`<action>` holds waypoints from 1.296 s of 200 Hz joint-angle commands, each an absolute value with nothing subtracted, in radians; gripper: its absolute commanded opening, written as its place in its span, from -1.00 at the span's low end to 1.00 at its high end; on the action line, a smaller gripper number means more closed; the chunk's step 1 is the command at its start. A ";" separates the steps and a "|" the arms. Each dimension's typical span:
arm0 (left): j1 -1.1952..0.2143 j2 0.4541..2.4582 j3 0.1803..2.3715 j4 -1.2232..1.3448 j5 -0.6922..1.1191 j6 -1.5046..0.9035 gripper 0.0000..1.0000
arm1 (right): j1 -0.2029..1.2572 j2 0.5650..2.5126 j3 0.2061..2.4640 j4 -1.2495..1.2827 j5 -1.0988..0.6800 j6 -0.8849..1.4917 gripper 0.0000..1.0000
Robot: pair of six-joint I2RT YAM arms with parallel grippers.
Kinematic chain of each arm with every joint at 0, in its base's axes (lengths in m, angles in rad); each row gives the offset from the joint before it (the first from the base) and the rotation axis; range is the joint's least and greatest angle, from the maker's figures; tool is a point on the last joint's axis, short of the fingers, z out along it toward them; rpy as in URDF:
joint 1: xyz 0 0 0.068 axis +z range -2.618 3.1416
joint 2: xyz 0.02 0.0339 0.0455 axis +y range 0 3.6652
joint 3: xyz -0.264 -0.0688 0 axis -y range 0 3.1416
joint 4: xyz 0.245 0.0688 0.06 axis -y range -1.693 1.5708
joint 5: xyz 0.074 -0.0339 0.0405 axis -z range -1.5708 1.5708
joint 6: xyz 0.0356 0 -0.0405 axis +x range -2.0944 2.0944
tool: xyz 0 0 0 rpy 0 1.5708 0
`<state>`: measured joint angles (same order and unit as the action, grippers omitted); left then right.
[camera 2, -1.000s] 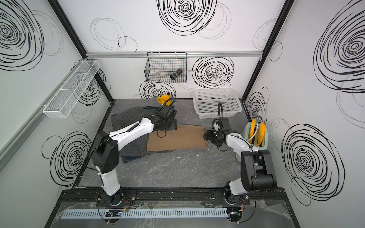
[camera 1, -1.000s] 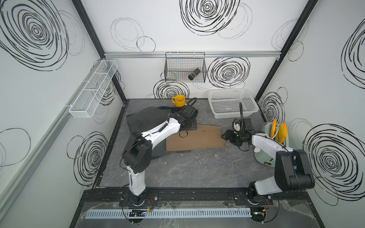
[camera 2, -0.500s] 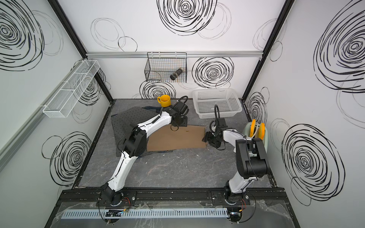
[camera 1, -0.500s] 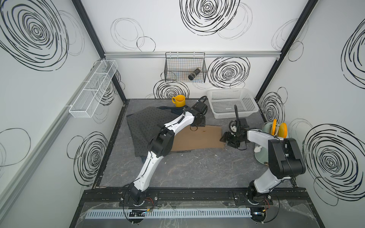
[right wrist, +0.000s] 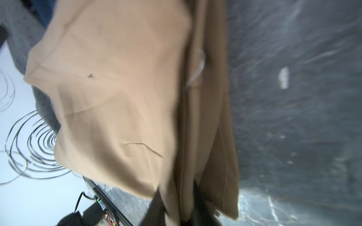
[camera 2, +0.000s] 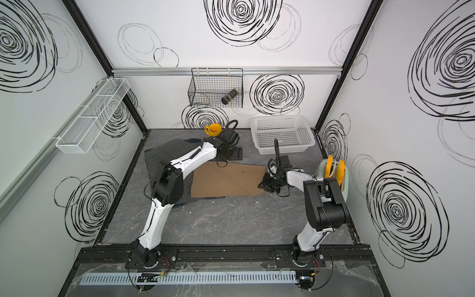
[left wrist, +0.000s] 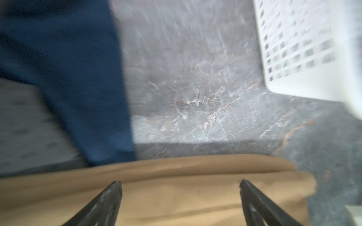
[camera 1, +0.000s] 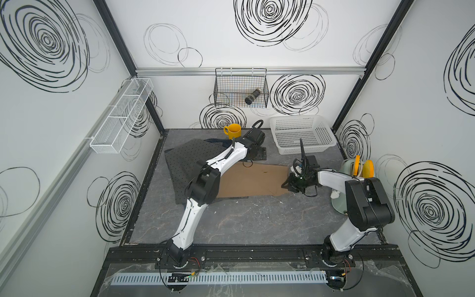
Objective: Roll up the skirts
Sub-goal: Move the skirt to the center of the board.
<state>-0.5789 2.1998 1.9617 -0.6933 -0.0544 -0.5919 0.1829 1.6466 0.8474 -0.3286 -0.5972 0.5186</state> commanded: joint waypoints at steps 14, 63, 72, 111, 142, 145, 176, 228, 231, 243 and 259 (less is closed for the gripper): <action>-0.584 1.838 1.644 -0.568 -0.070 -0.647 0.92 | 0.207 1.543 0.784 -0.333 -0.686 0.577 -0.77; -0.629 1.759 1.396 -0.579 -0.118 -0.681 0.69 | 0.233 1.466 0.733 -0.441 -0.599 0.639 -0.86; -0.631 1.775 1.387 -0.581 -0.131 -0.673 0.65 | 0.235 1.457 0.722 -0.469 -0.586 0.635 -0.87; -0.681 1.851 1.424 -0.586 -0.122 -0.676 0.60 | 0.207 1.313 0.629 -0.498 -0.526 0.673 -1.00; -0.751 1.805 1.394 -0.570 -0.102 -0.788 0.73 | 0.183 1.248 0.547 -0.510 -0.525 0.698 -0.85; -0.756 1.792 1.383 -0.561 -0.098 -0.805 0.75 | 0.183 1.246 0.540 -0.513 -0.525 0.697 -0.86; -0.823 1.658 1.274 -0.472 -0.109 -0.914 0.83 | 0.172 1.198 0.512 -0.544 -0.452 0.699 -0.88; -0.938 1.615 1.221 -0.418 -0.089 -1.023 0.65 | 0.160 1.177 0.570 -0.616 -0.360 0.677 0.03; -0.945 1.615 1.220 -0.415 -0.090 -1.023 0.64 | 0.160 1.171 0.576 -0.629 -0.343 0.678 0.07; -0.979 1.616 1.222 -0.408 -0.122 -1.016 0.57 | 0.158 1.129 0.594 -0.659 -0.281 0.682 0.10; -1.001 1.640 1.231 -0.372 -0.121 -0.951 0.42 | 0.159 1.069 0.632 -0.690 -0.188 0.693 0.09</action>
<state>-0.9634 1.6188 1.2285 -0.4450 -0.0986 -0.9680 0.1623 1.1492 0.5644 -0.5896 -0.3500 0.6922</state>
